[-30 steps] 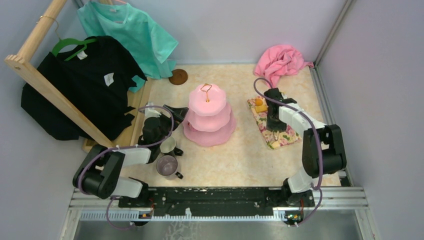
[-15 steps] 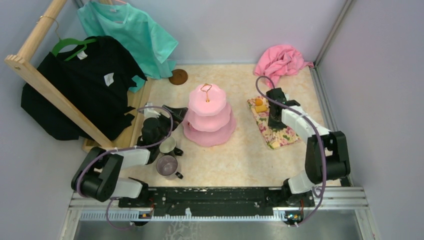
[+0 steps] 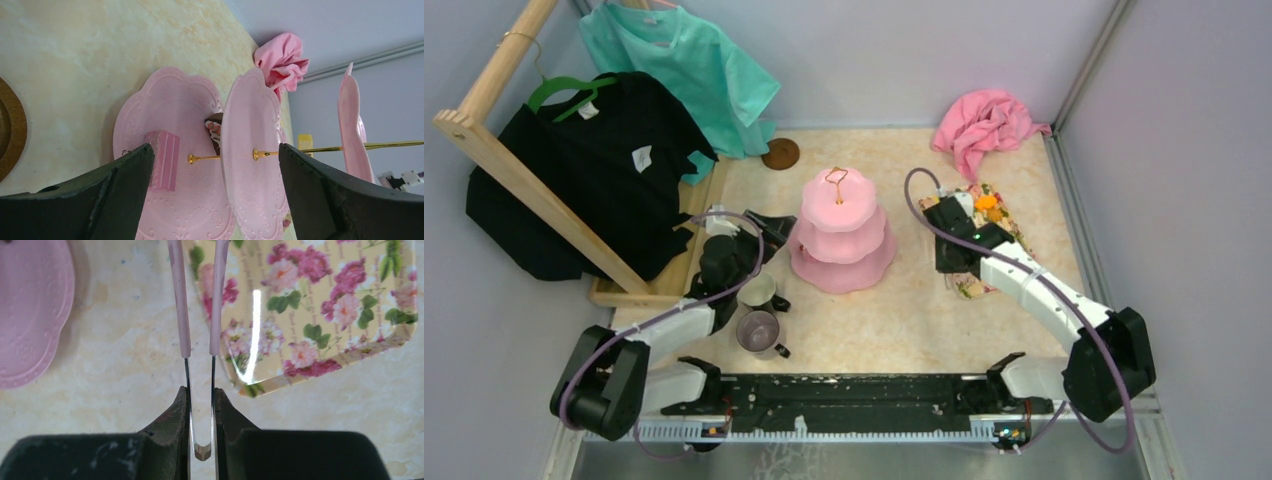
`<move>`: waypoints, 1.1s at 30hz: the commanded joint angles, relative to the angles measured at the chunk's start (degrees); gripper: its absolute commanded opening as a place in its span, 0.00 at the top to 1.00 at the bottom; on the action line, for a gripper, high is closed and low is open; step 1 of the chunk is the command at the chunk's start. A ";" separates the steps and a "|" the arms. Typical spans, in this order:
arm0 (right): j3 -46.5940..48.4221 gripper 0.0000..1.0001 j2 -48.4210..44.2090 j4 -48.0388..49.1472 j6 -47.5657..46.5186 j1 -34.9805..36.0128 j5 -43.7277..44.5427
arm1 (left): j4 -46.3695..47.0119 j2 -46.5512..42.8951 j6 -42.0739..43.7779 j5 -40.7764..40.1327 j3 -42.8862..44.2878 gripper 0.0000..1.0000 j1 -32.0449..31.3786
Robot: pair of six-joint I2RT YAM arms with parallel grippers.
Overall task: Serve the afternoon tea
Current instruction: Place the desert on the desert table.
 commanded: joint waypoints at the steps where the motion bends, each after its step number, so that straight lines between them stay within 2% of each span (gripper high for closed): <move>1: -1.34 0.99 -3.55 -2.69 4.86 8.37 5.05 | -5.77 -3.06 1.32 0.85 2.76 0.01 0.34; 9: -3.91 1.00 -1.89 -5.74 14.24 25.01 9.67 | -11.99 -7.70 2.92 -0.18 4.28 0.01 0.39; 15: -5.36 1.00 1.05 -5.53 20.26 33.80 11.25 | -14.70 -9.37 4.18 -0.44 5.24 0.01 0.34; 23: -1.46 1.00 8.20 -3.60 21.76 39.93 11.19 | -15.52 -9.81 4.78 -0.71 5.30 0.01 0.39; 33: 5.10 1.00 16.38 -1.50 20.22 43.04 11.41 | -15.16 -9.93 5.05 -0.83 4.60 0.01 0.38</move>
